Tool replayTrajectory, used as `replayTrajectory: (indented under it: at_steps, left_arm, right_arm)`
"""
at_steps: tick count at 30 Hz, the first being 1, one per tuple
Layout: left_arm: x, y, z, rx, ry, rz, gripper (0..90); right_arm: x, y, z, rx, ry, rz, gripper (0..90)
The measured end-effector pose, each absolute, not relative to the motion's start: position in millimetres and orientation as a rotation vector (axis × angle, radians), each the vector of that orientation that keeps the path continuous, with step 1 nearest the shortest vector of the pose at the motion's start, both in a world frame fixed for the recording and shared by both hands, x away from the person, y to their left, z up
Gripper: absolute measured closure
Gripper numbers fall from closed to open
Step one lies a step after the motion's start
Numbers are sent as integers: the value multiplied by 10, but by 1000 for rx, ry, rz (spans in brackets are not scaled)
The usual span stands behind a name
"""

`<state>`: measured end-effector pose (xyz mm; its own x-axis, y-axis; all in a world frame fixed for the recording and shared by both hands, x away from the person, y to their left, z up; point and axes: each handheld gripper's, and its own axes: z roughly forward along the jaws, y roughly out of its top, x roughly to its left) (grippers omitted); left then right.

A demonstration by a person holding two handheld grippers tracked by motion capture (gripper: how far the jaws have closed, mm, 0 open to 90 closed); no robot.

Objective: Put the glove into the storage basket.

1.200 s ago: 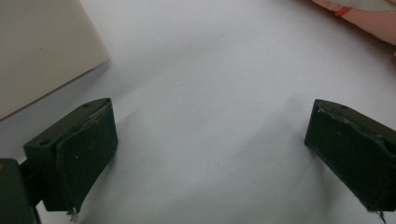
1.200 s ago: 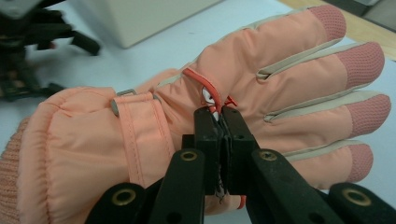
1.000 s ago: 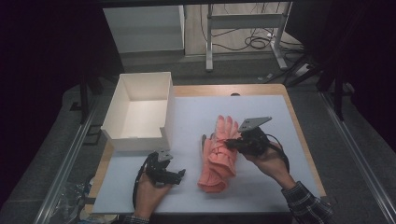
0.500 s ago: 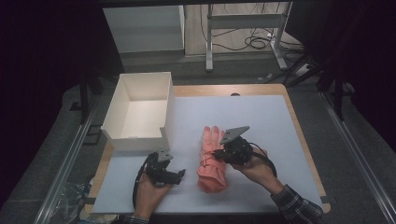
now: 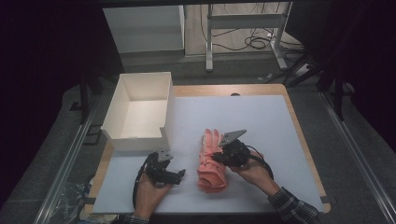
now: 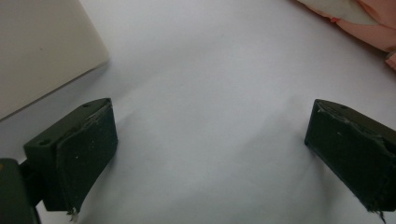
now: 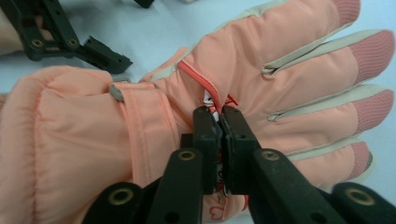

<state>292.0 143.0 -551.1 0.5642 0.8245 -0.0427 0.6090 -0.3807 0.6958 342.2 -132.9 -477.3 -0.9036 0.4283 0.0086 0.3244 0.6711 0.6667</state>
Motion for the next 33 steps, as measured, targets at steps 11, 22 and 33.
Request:
replayTrajectory:
  at_steps: [11, 22, 33]
  left_arm:
    - [2919, 1429, -5511, 2120, 1145, 408, 23]
    - [2919, 1429, -5511, 2120, 1146, 409, 23]
    - [2919, 1433, -5509, 2125, 1142, 408, 25]
  right_arm:
    - [3374, -1547, -4511, 638, 2642, 1197, 636]
    - [3290, -1936, -4749, 746, 2580, 1204, 624]
    - [3028, -2065, -5139, 796, 2680, 1253, 857]
